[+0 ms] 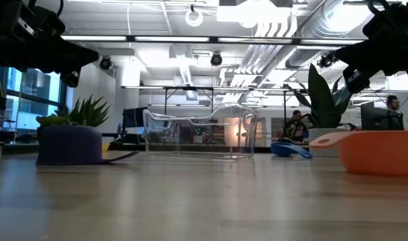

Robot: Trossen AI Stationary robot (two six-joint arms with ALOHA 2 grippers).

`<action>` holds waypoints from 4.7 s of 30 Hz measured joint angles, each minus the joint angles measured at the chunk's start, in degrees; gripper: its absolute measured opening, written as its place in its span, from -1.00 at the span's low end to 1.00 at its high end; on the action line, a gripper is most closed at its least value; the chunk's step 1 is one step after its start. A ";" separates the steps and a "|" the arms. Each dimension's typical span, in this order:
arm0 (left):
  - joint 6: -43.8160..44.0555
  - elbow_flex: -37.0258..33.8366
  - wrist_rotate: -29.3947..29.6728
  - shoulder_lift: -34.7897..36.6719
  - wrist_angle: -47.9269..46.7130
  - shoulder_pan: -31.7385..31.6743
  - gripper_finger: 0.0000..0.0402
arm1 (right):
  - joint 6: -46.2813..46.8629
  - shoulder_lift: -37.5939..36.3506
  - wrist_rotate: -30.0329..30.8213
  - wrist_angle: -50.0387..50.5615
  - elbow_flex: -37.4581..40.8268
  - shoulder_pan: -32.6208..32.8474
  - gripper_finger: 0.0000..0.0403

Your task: Nest measuring cups in basket

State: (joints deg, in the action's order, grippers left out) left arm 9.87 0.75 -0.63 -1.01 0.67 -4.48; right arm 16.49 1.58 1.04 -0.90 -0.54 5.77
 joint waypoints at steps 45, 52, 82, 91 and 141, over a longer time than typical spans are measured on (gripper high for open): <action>0.00 0.00 0.00 0.00 0.00 0.00 -1.00 | -0.02 0.00 0.33 -8.23 0.00 0.00 -1.00; 0.00 0.00 -0.01 -0.01 0.00 -0.01 -1.00 | 2.97 -0.02 7.46 -24.27 0.01 0.01 -1.00; 0.00 0.00 0.01 -0.01 0.01 -0.01 -1.00 | 38.93 67.39 5.90 -3.82 -46.04 -1.34 -0.31; 0.00 0.01 0.01 0.00 0.01 0.01 -1.00 | 47.48 90.28 -10.27 4.27 -59.84 -1.58 0.19; 28.66 25.09 3.65 -53.03 -40.48 11.62 -1.00 | 74.97 118.16 6.51 -12.13 -71.44 -1.50 0.18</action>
State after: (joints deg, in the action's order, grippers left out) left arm 38.52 25.85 3.02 -54.04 -39.81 7.14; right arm 91.46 119.74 7.55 -13.03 -71.99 4.27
